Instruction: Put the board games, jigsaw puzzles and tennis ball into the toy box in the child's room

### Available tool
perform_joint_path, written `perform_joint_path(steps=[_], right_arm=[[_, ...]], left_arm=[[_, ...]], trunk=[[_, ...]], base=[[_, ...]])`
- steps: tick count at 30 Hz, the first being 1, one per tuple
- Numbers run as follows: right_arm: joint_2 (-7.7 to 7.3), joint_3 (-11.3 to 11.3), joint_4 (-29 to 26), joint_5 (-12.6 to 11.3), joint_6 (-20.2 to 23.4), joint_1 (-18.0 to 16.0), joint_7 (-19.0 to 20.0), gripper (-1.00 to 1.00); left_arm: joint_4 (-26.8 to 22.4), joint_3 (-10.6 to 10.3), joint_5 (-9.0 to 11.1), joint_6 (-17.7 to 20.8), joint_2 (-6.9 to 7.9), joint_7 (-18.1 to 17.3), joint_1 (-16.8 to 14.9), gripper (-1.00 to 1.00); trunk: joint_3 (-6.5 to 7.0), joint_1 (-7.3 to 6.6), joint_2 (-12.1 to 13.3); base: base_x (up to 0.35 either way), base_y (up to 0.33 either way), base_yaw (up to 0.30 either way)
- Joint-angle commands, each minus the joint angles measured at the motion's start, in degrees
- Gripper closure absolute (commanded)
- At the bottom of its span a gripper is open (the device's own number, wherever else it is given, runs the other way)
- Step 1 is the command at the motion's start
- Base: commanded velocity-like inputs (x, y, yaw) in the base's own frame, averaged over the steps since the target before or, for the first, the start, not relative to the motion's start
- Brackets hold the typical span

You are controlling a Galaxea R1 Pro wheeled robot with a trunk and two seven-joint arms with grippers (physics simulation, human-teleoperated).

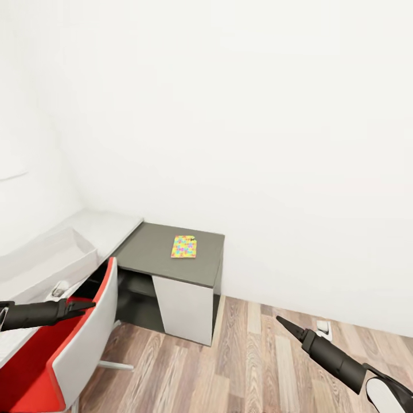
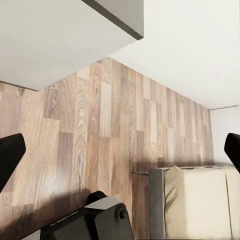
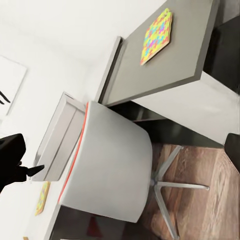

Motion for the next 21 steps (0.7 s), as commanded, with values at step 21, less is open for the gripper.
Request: perform_joint_path(steps=[21], right_arm=[[-0.01, -0.11, 0.13, -0.37, 0.45, -0.06, -0.01, -1.00]], left_arm=[[-0.03, 0.01, 0.14, 0.57, 0.03, -0.11, 0.01, -1.00]], trunk=[[-0.12, 0.03, -0.12]], base=[[-0.004, 0.000, -0.285]])
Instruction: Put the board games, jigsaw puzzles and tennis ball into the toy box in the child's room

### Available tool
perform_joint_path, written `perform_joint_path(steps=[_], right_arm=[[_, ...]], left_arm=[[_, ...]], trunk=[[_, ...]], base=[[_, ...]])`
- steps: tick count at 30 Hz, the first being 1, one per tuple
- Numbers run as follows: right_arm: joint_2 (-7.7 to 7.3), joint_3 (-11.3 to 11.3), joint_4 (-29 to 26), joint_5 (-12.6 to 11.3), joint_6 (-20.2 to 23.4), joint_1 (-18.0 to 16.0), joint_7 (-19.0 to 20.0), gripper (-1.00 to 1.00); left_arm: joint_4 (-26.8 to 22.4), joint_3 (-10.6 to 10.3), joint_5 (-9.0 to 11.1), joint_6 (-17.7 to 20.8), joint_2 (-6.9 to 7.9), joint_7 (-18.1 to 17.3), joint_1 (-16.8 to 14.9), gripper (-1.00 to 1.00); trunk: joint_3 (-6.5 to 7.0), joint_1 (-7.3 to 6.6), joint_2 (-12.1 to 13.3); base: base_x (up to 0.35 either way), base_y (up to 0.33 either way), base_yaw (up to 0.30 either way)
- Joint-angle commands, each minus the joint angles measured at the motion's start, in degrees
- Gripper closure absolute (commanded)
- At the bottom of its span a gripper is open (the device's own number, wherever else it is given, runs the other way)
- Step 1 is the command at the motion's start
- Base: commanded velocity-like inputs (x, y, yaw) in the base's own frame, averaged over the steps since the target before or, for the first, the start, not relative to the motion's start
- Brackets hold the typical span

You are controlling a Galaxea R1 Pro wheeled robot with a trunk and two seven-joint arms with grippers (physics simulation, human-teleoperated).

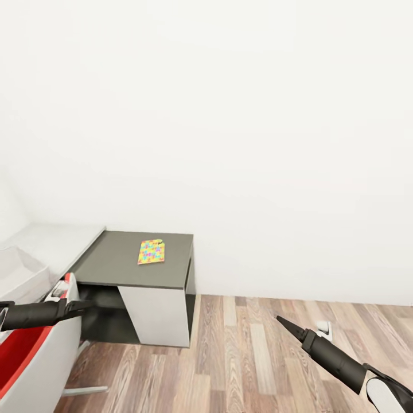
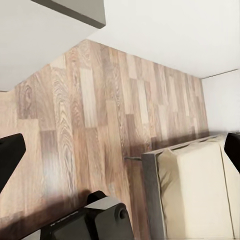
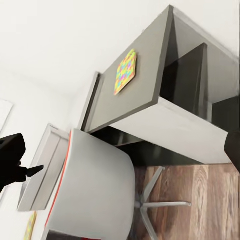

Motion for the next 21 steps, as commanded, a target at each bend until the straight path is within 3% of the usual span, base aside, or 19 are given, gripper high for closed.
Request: perform_joint_path(steps=[1, 13, 21], right_arm=[[0.00, -0.03, 0.05, -0.40, 0.46, -0.06, -0.01, -1.00], [0.00, -0.12, 1.39, -0.43, 0.46, -0.06, 0.05, -1.00], [0.00, -0.12, 1.53, -0.46, 0.46, -0.06, 0.01, -1.00]], left_arm=[[-0.02, 0.01, 0.15, 0.60, 0.03, -0.12, -0.01, -1.00], [-0.02, 0.01, 0.09, 0.59, 0.03, -0.12, -0.04, -1.00], [-0.02, 0.01, 0.11, 0.58, 0.03, -0.12, 0.01, -1.00]], trunk=[[-0.12, 0.03, -0.12], [-0.12, 0.03, -0.12], [-0.12, 0.03, -0.12]], base=[[-0.055, 0.017, -0.285], [-0.127, 0.094, -0.285], [-0.222, 0.099, -0.285]])
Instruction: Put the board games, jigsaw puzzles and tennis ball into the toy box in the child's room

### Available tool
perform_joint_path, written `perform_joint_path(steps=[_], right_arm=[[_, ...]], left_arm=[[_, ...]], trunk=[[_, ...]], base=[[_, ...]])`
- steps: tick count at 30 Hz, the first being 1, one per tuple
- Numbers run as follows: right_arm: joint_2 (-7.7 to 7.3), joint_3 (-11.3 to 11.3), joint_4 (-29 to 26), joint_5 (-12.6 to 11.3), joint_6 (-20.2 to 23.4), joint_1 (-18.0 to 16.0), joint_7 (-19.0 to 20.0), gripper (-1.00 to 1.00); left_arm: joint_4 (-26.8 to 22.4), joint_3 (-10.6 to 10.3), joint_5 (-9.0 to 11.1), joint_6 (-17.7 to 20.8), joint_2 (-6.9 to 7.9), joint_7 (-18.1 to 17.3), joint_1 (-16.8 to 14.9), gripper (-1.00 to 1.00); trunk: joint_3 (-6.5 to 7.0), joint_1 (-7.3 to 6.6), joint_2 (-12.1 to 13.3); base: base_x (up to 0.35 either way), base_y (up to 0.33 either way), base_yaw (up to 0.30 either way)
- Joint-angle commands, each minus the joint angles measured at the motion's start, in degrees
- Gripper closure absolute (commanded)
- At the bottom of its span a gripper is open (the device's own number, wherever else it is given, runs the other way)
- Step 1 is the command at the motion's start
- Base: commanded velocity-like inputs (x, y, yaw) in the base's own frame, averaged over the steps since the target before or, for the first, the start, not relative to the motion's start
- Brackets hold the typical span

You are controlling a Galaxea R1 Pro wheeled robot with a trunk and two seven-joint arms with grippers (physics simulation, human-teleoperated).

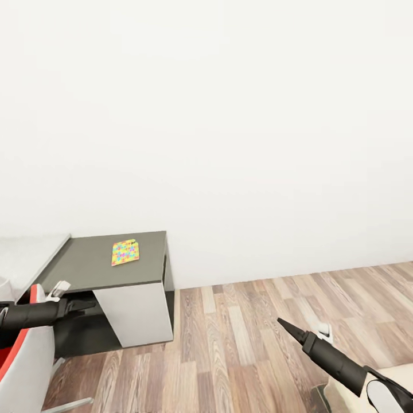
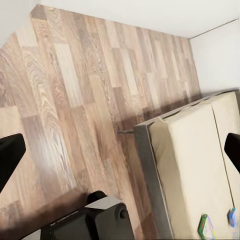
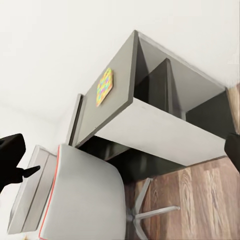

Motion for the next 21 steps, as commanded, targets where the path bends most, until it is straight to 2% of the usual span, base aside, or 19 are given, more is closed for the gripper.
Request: perform_joint_path(steps=[1, 10, 21], right_arm=[[0.00, -0.02, 0.01, -0.38, 0.46, -0.06, -0.02, -1.00], [0.00, -0.04, 0.03, -0.42, 0.46, -0.06, -0.03, -1.00], [0.00, -0.04, 0.03, -0.44, 0.46, -0.06, -0.03, -1.00]], left_arm=[[-0.02, 0.01, 0.13, 0.60, 0.03, -0.11, -0.01, -1.00], [-0.02, 0.01, 0.10, 0.60, 0.03, -0.11, -0.01, -1.00], [-0.02, 0.01, 0.10, 0.60, 0.03, -0.11, -0.01, -1.00]], trunk=[[-0.13, 0.01, -0.13], [-0.13, 0.01, -0.13], [-0.13, 0.01, -0.13]], base=[[-0.288, 0.034, -0.285], [-0.249, 0.012, -0.286], [-0.048, 0.001, -0.286]])
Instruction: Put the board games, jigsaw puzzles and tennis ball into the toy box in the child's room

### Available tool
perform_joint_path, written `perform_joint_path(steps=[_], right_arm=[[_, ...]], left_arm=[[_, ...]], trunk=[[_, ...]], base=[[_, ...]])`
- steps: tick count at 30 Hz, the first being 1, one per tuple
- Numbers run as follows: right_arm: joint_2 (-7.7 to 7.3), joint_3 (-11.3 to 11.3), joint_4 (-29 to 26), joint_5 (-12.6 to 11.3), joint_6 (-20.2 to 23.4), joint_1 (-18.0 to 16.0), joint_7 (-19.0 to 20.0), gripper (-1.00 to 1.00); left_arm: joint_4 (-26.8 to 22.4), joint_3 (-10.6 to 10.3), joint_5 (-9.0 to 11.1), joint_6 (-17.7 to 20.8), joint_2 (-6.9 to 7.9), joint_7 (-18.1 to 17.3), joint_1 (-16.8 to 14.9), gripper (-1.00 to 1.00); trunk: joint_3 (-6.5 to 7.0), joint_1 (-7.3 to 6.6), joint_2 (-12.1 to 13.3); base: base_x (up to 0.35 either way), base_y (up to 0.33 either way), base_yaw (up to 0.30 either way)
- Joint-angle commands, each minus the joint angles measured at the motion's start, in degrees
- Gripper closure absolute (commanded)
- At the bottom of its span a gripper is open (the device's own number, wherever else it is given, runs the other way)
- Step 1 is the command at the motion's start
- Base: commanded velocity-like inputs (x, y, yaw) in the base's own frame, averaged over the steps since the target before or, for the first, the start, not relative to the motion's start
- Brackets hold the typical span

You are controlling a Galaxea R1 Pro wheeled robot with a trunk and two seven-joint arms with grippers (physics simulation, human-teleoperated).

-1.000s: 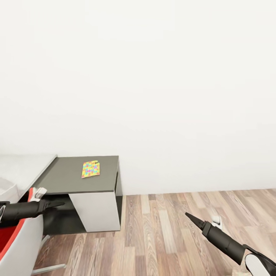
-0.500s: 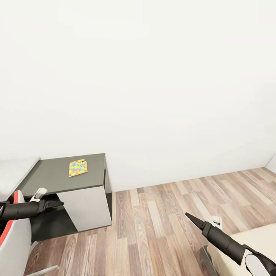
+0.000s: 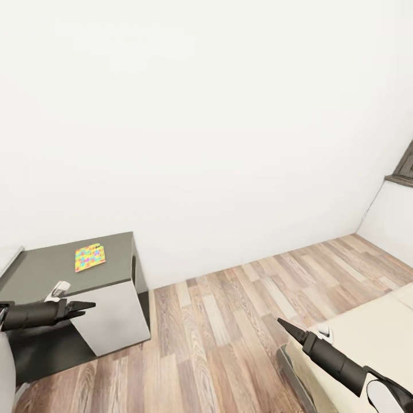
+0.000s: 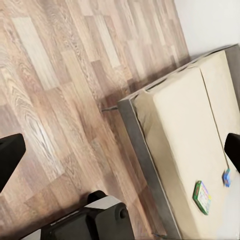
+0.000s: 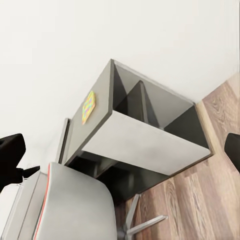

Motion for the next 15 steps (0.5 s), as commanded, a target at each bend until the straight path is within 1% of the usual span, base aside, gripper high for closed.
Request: perform_joint_path(steps=[1, 15], right_arm=[[0.00, -0.03, 0.00, -0.38, 0.45, -0.06, -0.01, -1.00], [0.00, -0.03, 0.02, -0.36, 0.45, -0.06, -0.01, -1.00]], left_arm=[[-0.02, 0.01, 0.14, 0.60, 0.03, -0.12, -0.02, -1.00], [-0.02, 0.01, 0.14, 0.60, 0.03, -0.12, -0.02, -1.00]], trunk=[[-0.12, 0.03, -0.12], [-0.12, 0.03, -0.12]], base=[[-0.007, 0.000, -0.285], [-0.002, 0.000, -0.285]])
